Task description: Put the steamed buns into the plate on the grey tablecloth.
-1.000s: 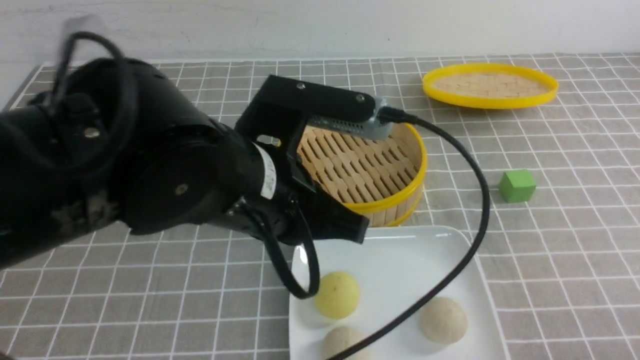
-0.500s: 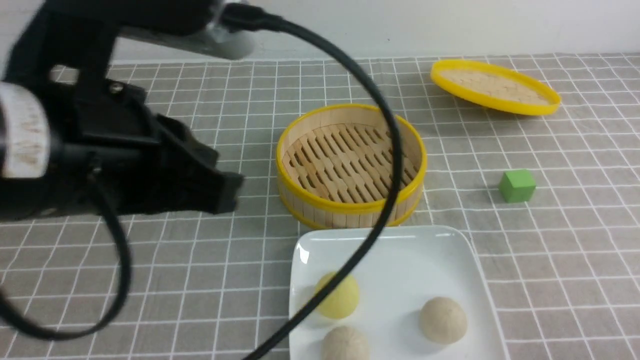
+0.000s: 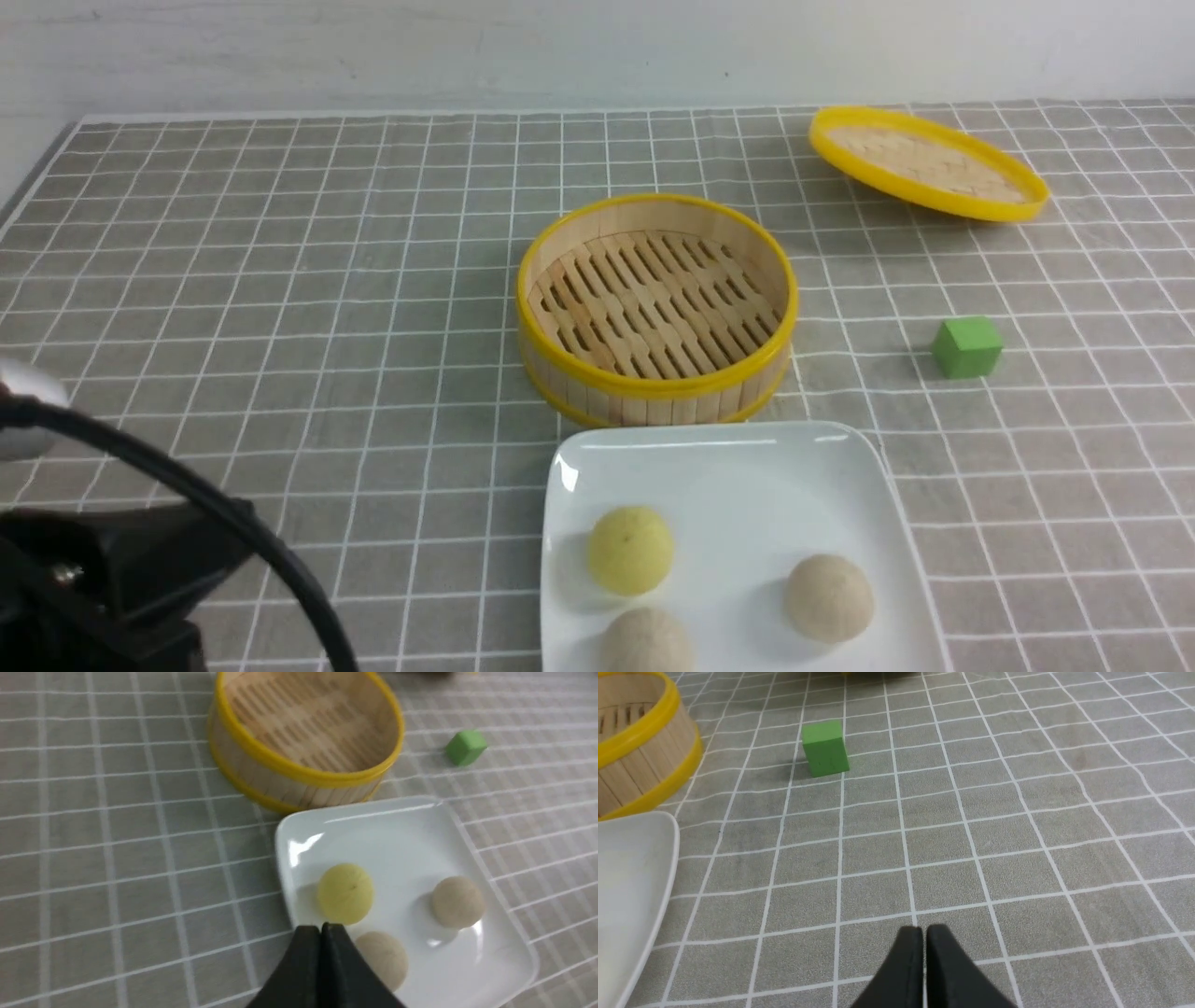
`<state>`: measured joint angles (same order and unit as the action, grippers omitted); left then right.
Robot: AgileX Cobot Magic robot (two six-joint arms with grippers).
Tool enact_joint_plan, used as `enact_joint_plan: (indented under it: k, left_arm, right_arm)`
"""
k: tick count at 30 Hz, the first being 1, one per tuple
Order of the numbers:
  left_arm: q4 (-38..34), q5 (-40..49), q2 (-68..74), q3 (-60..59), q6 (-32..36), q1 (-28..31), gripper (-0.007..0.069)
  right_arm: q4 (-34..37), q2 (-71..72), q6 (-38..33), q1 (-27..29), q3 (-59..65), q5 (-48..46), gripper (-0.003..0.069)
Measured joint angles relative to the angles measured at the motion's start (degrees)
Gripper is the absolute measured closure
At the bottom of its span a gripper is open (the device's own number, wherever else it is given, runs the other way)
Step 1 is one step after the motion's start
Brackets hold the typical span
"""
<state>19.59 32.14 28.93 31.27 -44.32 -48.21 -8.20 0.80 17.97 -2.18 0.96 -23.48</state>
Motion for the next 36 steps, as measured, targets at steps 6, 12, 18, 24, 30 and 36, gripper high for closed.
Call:
enact_joint_plan:
  k: [6,12,18,24,30,36]
  left_arm:
    - [0.5,-14.6,-0.3,-7.8,-5.7,0.0,0.0613]
    - [1.7,-13.8,-0.3,-10.4,-6.3,0.0,0.0607]
    - [5.2,-13.9,-0.3,-10.9,-6.4,0.0,0.0605]
    - [-0.8,-12.4,-2.8,-12.6,-2.0,7.3,0.0605]
    - [-10.8,-14.1,-10.0,-17.0,24.1,24.0,0.0599]
    - [-16.6,-14.1,-19.8,-25.6,35.7,41.8,0.0589]
  right_arm:
    - [0.0,0.0,0.0,0.0,0.0,0.0,0.0628]
    - [0.0,0.0,0.0,0.0,0.0,0.0,0.0619]
    - [0.0,0.0,0.0,0.0,0.0,0.0,0.0613]
    - [0.0,0.0,0.0,0.0,0.0,0.0,0.0607]
    - [0.0,0.0,0.0,0.0,0.0,0.0,0.0599]
    - [0.0,0.0,0.0,0.0,0.0,0.0,0.0593]
